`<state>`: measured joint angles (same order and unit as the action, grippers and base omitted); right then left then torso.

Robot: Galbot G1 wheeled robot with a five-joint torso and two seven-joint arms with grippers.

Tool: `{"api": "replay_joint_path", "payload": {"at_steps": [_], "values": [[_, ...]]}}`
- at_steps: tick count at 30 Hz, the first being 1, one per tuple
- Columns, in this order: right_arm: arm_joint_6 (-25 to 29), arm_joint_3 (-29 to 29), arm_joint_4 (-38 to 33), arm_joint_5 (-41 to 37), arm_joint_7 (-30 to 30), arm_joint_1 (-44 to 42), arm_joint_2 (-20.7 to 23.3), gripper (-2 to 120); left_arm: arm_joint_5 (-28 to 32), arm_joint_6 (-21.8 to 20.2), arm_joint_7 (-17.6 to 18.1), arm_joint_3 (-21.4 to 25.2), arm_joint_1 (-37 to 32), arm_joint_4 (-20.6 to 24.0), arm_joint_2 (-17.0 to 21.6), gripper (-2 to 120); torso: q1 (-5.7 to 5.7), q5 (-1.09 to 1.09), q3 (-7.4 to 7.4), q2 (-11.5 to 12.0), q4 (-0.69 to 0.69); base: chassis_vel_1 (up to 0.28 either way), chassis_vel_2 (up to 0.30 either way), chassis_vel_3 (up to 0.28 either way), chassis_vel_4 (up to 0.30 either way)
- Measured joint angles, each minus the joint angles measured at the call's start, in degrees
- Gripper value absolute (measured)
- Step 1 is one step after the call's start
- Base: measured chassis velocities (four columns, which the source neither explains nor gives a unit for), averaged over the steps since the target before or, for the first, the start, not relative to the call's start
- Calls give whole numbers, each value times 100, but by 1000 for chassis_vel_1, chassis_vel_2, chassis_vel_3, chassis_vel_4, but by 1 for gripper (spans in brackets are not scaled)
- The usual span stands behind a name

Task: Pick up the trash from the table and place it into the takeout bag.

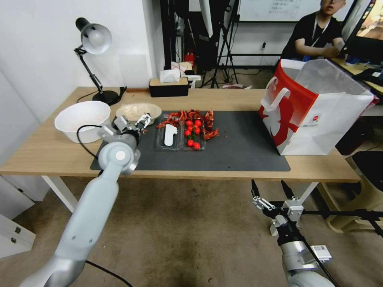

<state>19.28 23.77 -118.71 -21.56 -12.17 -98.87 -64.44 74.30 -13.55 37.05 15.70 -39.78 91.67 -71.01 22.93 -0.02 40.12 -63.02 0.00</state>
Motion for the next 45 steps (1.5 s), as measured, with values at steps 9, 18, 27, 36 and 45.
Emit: {"api": "replay_joint_path", "payload": {"at_steps": [9,18,27,36,45], "values": [[34,27,52,0,-2,-12,-9,100,-21,47,8,-20,571,-705,-130,100,0,2,-1,0,0,0,0,0,0],[44,35,54,-2,-4,-16,-14,100,126,89,142,-23,827,-979,-153,83,0,2,-1,0,0,0,0,0,0],[48,47,54,-2,-5,-21,-12,100,196,26,237,-26,834,-996,-140,55,0,2,-1,0,0,0,0,0,0],[50,51,52,-2,-5,-25,-12,100,247,2,307,-40,849,-1111,-132,27,-1,2,-1,-1,0,0,0,0,0],[51,46,48,18,-5,-51,-28,100,285,-7,347,-50,826,-1185,-116,0,-1,2,-2,-1,0,0,0,0,0]]}}
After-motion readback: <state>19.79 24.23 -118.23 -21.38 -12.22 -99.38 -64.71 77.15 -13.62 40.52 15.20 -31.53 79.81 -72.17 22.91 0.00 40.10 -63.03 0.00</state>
